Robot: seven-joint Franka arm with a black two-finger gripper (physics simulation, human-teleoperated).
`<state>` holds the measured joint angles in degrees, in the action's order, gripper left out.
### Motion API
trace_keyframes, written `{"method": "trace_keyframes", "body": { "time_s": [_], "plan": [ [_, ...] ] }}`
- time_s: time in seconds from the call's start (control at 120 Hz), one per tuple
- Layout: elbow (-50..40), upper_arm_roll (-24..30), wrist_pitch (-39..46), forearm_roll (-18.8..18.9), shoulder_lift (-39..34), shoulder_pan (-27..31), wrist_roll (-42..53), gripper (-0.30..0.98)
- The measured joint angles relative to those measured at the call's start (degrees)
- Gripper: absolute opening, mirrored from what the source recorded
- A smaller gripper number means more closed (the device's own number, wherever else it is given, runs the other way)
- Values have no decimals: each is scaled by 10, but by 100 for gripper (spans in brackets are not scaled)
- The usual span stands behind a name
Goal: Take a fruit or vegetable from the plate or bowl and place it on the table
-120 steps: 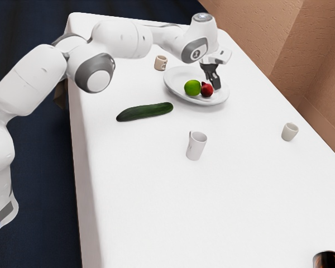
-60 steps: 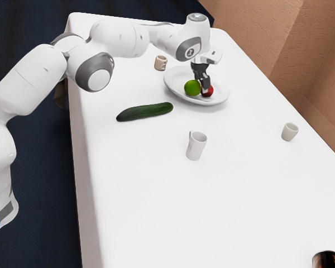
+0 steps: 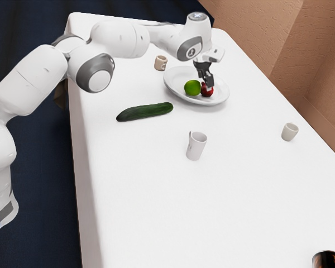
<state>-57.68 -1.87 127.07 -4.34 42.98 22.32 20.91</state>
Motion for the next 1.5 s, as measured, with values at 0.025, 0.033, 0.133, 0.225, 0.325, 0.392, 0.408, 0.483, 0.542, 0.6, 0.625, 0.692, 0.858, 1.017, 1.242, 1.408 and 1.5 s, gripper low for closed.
{"method": "trace_keyframes", "body": {
  "time_s": [0.025,0.033,0.133,0.225,0.325,0.392,0.408,0.483,0.542,0.6,0.625,0.692,0.858,1.017,1.242,1.408,1.5],
  "plan": [
    [0,0,2,0,2,0,0,66],
    [0,0,3,0,2,0,0,66],
    [0,4,14,-1,12,0,0,66],
    [1,7,24,-2,18,0,-1,66],
    [1,8,32,-2,19,0,-1,65],
    [1,11,35,-2,20,5,-1,65],
    [1,12,36,-2,20,7,-1,65],
    [1,16,38,-2,22,10,-1,64],
    [1,17,39,-2,24,11,-1,64],
    [2,17,40,-2,25,11,-1,64],
    [6,17,41,-2,26,11,-1,64],
    [10,17,41,-2,31,11,-2,64],
    [12,17,42,-1,33,11,-2,59],
    [13,17,43,-1,37,11,-2,51],
    [21,17,42,-1,38,11,-2,47],
    [26,22,43,-1,47,11,-3,46],
    [32,24,43,0,54,11,-4,44]
  ]
}}
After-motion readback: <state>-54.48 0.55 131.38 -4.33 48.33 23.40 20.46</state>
